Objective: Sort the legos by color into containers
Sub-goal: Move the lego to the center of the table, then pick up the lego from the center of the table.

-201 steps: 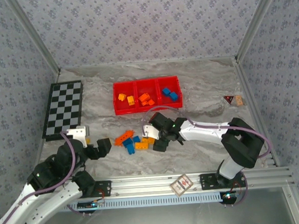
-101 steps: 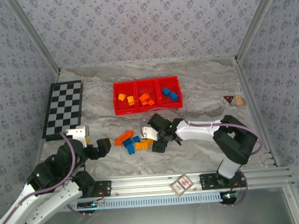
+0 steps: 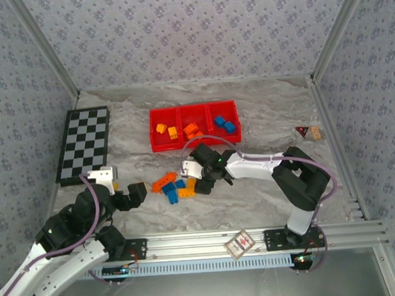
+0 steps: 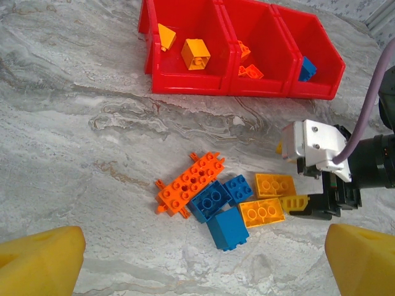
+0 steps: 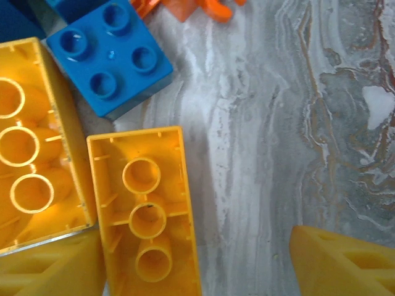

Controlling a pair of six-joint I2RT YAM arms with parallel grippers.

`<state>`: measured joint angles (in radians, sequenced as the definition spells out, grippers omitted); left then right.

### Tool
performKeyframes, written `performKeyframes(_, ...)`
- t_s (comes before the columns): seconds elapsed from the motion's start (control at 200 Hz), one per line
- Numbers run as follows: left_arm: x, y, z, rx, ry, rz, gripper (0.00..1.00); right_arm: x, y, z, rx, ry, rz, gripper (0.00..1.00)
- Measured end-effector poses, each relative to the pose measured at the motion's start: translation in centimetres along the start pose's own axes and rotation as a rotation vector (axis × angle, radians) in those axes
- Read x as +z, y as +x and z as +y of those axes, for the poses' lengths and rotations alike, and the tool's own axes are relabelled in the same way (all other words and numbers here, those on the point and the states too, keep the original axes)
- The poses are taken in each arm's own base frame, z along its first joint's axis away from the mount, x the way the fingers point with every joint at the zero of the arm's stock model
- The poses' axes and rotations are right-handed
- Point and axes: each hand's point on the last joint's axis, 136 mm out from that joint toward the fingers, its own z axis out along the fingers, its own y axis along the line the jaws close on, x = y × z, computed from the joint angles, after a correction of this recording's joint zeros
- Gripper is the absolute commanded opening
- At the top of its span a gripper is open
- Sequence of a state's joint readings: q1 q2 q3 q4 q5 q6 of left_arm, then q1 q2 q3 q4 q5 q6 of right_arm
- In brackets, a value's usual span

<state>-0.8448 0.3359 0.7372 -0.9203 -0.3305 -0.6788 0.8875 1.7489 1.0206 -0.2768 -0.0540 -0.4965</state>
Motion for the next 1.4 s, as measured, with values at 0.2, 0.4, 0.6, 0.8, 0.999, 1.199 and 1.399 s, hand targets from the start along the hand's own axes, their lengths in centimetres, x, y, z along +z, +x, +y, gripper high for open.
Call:
performKeyframes(0.2,0.0,0.0,0.0,0.0,0.0,0.0,1.0,0.3,-0.4,-0.3,0.044,-0.037,-0.011,0.65)
performKeyframes(0.4,0.0,0.0,0.0,0.0,0.0,0.0,1.0,0.8,0.1,0.9,0.051,-0.105,0.005,0.65)
performKeyframes(0.6,0.0,0.0,0.0,-0.001,0.0,0.0,1.0,1.5,-0.1,1.1,0.039,-0.139,0.034,0.49)
performKeyframes(0.8,0.0,0.0,0.0,0.001,-0.001,-0.001,0.99,1.6,-0.6,0.5,0.042,-0.134,0.043,0.26)
performKeyframes(0.999,0.0,0.0,0.0,0.001,-0.001,-0.002,1.0,1.5,-0.5,0.6,0.042,-0.129,0.057,0.22)
performKeyframes(1.199,0.0,0.0,0.0,0.001,-0.001,-0.002,1.0,-0.8,-1.3,0.2,0.055,-0.104,0.047,0.21)
performKeyframes(1.399,0.0,0.0,0.0,0.001,-0.001,-0.001,1.0,-5.6,-8.8,-4.0,0.105,0.003,-0.148,0.23)
